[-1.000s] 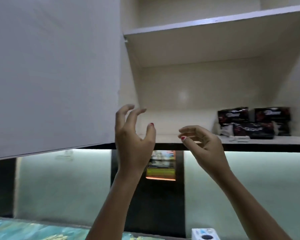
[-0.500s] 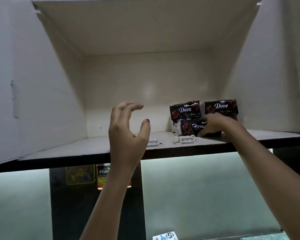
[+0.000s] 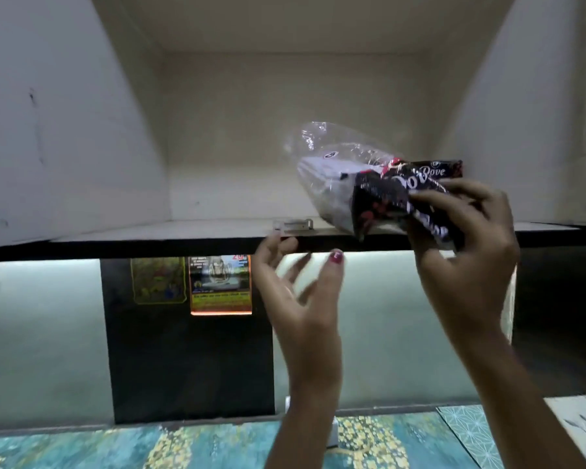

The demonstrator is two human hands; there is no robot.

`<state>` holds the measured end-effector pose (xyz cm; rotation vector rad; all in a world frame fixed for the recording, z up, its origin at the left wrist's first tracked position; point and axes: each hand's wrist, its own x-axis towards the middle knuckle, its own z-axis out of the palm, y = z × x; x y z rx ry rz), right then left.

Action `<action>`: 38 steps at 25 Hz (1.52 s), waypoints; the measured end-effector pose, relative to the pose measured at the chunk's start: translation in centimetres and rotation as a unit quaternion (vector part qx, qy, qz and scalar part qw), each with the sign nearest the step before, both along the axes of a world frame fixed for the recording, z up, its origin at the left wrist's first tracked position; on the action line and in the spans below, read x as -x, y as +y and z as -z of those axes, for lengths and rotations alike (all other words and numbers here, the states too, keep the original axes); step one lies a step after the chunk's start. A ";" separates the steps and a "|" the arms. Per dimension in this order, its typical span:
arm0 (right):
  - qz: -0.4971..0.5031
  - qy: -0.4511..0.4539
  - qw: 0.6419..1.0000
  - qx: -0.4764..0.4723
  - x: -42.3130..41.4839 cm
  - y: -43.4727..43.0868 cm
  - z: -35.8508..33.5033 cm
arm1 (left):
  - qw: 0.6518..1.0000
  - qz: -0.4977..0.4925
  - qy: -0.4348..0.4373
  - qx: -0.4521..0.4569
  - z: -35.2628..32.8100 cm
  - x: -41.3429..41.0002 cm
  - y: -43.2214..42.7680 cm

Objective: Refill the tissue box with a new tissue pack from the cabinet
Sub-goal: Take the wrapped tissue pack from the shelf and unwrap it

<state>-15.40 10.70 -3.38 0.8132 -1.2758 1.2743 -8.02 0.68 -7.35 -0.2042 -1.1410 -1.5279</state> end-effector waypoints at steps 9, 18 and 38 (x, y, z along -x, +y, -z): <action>-0.124 -0.152 0.949 -0.247 -7.0 -1.6 20.4 | 0.927 0.253 -0.110 -0.254 14.3 -1.8 -3.5; -0.213 -0.504 0.831 -0.102 -0.9 1.9 24.3 | 0.801 0.344 -0.403 -0.277 24.0 -3.8 -6.4; -0.441 -0.634 0.597 -0.216 14.3 1.2 31.8 | 0.783 0.283 -0.482 -0.273 29.4 8.4 -8.8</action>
